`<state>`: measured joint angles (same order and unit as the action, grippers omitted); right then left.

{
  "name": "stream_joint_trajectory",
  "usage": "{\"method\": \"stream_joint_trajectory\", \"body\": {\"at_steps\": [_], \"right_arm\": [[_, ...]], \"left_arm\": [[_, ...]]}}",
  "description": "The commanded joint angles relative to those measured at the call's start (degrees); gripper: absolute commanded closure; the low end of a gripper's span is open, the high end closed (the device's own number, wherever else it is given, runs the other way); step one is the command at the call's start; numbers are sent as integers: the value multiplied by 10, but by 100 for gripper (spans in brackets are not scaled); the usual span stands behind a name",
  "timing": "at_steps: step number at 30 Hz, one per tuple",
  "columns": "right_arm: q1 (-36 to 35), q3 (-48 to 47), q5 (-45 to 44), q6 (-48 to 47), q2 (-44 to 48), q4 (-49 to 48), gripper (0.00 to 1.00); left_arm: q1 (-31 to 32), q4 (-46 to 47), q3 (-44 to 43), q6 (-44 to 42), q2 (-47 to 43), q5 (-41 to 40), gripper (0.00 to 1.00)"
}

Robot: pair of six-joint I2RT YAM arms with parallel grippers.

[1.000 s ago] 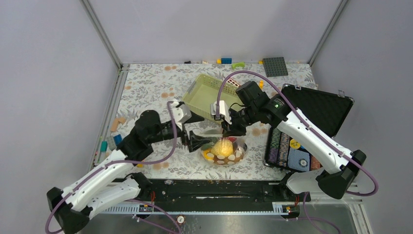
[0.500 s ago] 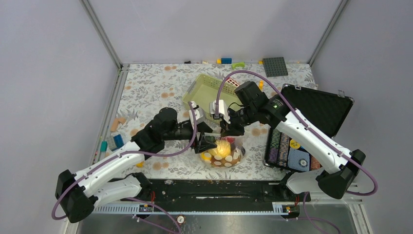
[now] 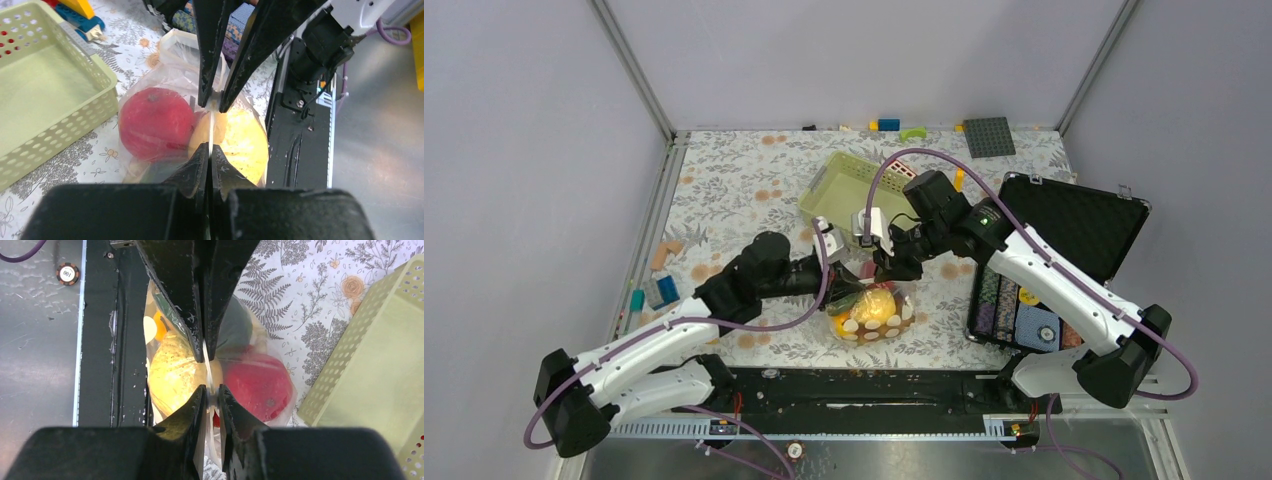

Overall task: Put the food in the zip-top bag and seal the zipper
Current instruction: Zip the zipper food storage bag at the center of the board.

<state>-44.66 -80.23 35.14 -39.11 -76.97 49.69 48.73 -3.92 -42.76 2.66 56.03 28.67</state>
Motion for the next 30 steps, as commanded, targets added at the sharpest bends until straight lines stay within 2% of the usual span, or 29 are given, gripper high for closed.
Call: {"method": "stream_joint_trajectory", "body": {"at_steps": [1,4,10,20,30], "right_arm": [[-4,4,-52,-14,8,-9,100],[-4,-3,-103,-22,-6,15,100],[-3,1,-187,-74,-24,36,100],[4,-13,-264,-120,-57,57,100],[35,26,-313,-122,-46,19,100]], "left_arm": [[3,76,37,33,-74,-100,100],[2,70,54,52,-112,-150,100],[3,-3,49,78,-137,-157,100],[4,-17,81,98,-183,-181,100],[5,-21,95,97,-208,-201,100]]}}
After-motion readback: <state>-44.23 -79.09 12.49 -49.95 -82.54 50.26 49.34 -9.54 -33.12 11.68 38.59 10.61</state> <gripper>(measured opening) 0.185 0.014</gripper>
